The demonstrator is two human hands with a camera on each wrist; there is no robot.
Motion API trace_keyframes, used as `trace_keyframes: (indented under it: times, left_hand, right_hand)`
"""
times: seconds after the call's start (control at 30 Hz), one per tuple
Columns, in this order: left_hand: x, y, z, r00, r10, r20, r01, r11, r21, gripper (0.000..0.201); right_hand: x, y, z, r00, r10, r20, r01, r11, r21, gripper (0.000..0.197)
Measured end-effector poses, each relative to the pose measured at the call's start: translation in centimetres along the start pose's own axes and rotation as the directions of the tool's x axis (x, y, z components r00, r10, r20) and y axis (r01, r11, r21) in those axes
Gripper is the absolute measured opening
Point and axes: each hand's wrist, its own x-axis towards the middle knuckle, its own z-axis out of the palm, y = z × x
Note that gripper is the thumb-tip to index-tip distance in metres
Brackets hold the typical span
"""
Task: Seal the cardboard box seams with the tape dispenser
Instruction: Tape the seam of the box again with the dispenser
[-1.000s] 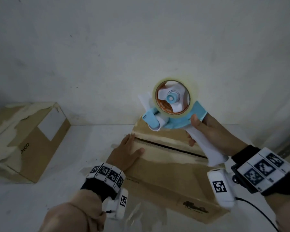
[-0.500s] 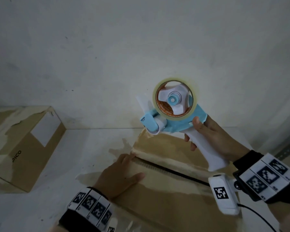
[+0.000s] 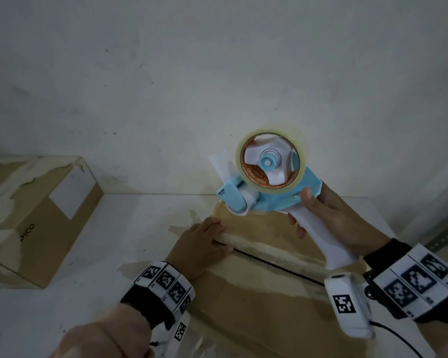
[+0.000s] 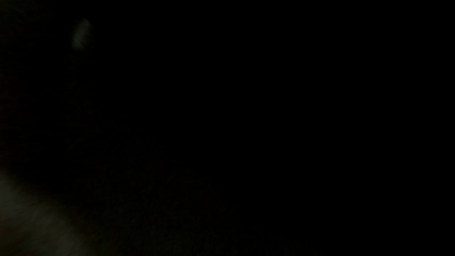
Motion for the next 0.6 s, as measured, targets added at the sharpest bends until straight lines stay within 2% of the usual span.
trace_keyframes:
  times: [0.1, 0.2, 0.27, 0.33, 0.4, 0.5, 0.6]
  left_hand:
    - [-0.2, 0.3, 0.1, 0.998, 0.012, -0.065, -0.011, 1.000, 0.019, 0.056]
    - [-0.3, 0.0, 0.1, 0.987, 0.052, -0.152, -0.050, 0.999, 0.021, 0.068]
    - [-0.6, -0.2, -0.1, 0.971, 0.072, -0.230, -0.072, 0.997, 0.006, 0.062]
    - [-1.0, 0.2, -1.0, 0.952, 0.061, -0.301, -0.082, 0.995, -0.057, 0.064]
    - [-1.7, 1.1, -2.5, 0.940, -0.003, -0.341, -0.068, 0.978, -0.196, 0.061]
    - [-2.5, 2.3, -4.6, 0.935, -0.066, -0.349, -0.106, 0.886, -0.452, 0.030]
    - [-2.8, 3.4, -6.1, 0.947, -0.128, -0.293, -0.125, 0.695, -0.708, 0.034]
  right_hand:
    - [-0.1, -0.1, 0.2, 1.000, -0.025, 0.005, 0.025, 1.000, -0.002, 0.087]
    - [-0.3, -0.3, 0.3, 0.999, -0.040, 0.013, 0.040, 0.999, -0.006, 0.088]
    - [-0.5, -0.6, 0.3, 0.998, -0.057, 0.018, 0.057, 0.998, -0.001, 0.089]
    - [-0.6, -0.8, 0.3, 0.996, -0.079, 0.030, 0.078, 0.997, 0.014, 0.087]
    - [-0.6, -0.9, 0.4, 0.994, -0.106, 0.038, 0.105, 0.994, 0.032, 0.082]
    - [-0.5, -0.6, 0.7, 0.988, -0.153, 0.022, 0.151, 0.986, 0.070, 0.077]
    - [-0.4, -0.3, 1.1, 0.980, -0.196, 0.034, 0.194, 0.979, 0.065, 0.069]
